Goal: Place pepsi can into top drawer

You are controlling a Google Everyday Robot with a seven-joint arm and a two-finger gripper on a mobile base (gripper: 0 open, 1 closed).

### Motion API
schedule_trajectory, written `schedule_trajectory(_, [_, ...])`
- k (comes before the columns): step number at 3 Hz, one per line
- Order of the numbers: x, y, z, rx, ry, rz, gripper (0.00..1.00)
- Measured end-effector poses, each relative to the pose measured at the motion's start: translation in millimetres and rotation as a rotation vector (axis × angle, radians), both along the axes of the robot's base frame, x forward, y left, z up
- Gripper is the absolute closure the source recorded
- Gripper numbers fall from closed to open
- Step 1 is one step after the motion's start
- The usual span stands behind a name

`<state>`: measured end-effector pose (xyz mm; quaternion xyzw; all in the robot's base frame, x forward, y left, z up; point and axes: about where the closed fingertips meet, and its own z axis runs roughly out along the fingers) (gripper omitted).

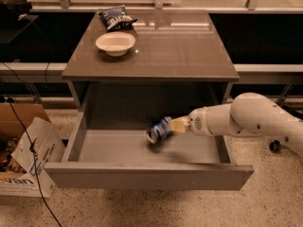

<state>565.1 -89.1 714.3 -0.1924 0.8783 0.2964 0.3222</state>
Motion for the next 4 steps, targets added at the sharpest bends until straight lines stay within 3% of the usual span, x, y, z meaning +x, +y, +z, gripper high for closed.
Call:
schedule_trajectory(1, [0.1, 1.8, -0.9, -0.002, 0.002, 0.004, 0.5])
schedule_trajectory(3, [-0.4, 5.6, -1.5, -0.002, 0.004, 0.01, 0.0])
schedule_trajectory(4, [-0.5, 5.8, -1.6, -0.002, 0.004, 0.011, 0.0])
